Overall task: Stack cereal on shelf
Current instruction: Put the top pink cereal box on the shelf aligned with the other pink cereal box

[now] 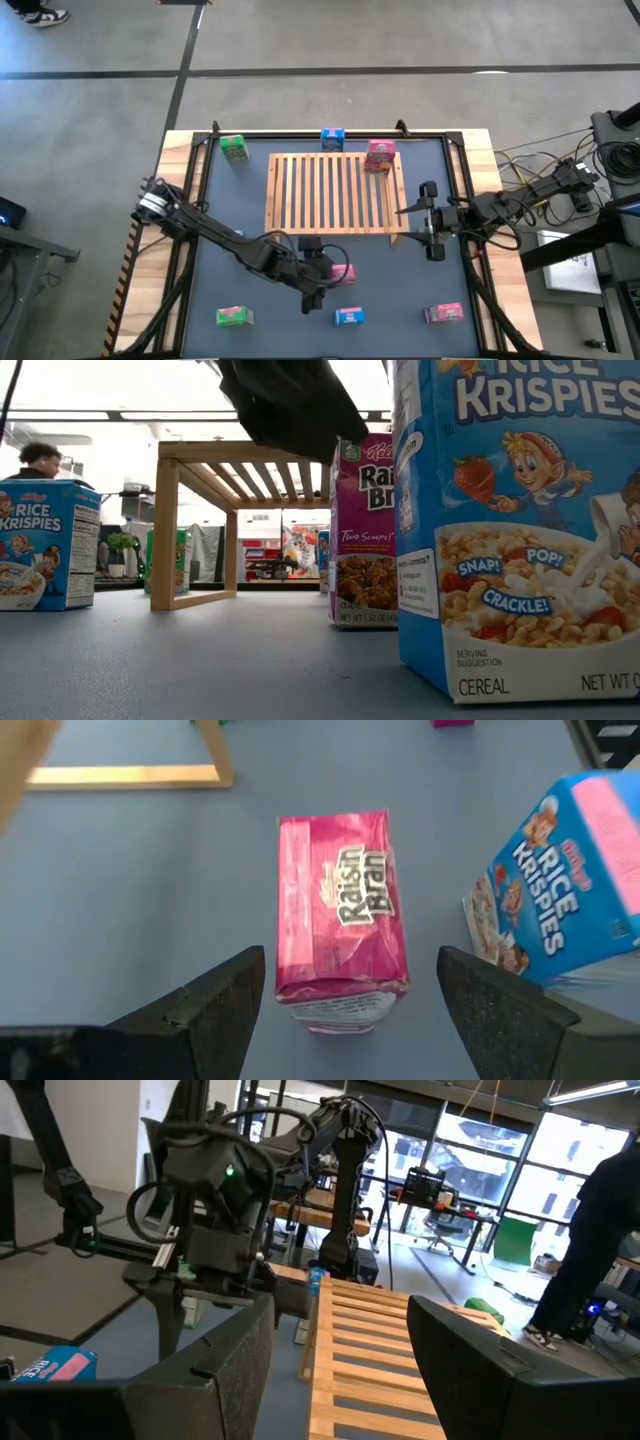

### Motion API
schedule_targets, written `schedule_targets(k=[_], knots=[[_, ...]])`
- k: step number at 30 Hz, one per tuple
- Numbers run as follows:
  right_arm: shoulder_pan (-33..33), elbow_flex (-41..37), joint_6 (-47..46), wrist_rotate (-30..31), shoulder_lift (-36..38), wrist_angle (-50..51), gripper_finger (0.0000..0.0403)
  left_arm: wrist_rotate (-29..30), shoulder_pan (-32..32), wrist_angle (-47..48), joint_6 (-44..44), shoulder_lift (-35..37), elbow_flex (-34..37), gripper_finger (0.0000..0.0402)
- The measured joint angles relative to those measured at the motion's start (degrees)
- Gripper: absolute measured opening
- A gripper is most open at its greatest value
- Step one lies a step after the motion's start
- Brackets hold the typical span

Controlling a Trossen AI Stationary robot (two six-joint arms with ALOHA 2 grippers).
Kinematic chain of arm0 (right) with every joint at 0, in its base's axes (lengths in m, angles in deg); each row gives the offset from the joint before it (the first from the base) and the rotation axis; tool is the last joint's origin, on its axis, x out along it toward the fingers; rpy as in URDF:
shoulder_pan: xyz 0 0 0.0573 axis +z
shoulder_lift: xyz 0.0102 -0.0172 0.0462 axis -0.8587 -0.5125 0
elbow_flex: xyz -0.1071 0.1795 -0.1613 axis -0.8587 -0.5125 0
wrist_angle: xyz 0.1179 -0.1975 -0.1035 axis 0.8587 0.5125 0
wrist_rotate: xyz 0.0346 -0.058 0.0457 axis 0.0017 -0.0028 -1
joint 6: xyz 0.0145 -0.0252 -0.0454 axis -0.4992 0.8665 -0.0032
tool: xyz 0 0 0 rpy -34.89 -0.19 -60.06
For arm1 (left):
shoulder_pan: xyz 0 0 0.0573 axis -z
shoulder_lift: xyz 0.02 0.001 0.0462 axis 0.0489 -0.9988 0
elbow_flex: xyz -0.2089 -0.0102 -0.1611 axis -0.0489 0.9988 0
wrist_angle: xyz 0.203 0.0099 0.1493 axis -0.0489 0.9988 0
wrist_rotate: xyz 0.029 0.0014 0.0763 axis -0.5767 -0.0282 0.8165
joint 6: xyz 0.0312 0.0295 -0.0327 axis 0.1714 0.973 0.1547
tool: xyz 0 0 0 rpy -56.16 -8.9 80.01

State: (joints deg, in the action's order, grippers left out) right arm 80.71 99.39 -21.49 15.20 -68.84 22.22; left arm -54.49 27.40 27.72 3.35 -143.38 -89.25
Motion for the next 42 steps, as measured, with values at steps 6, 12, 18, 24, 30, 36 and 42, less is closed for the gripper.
schedule_targets(k=[6,12,18,24,30,36,42], knots=[[0.0,0.0,0.02,0.01,0.0,0.03,0.0219,0.0,-0.06,0.03,0.39,-1.51,0.06,0.0276],[0.0,0.02,0.04,0.01,0.0,0.38,0.0219,0.0,-0.13,0.03,0.02,-2.09,0.06,0.0244],[-0.02,0.02,0.05,0.01,0.0,0.66,0.0219,0.0,-0.13,0.15,0.02,-2.18,0.06,0.0188],[-0.01,0.07,0.06,0.01,0.0,1.14,0.0219,0.02,-0.13,0.22,0.02,-2.18,0.06,0.0148],[-0.02,0.07,0.05,0.01,0.09,1.32,0.0219,-0.02,-0.13,0.68,0.39,-1.82,0.06,0.0138],[-0.02,0.08,0.07,0.04,1.54,3.1,0.0219,-0.02,-0.24,1.01,0.85,0.15,0.08,0.0138],[-0.02,0.07,0.07,0.04,2.77,3.98,0.0219,-0.01,-0.23,1.04,2.33,3.78,0.08,0.0137]])
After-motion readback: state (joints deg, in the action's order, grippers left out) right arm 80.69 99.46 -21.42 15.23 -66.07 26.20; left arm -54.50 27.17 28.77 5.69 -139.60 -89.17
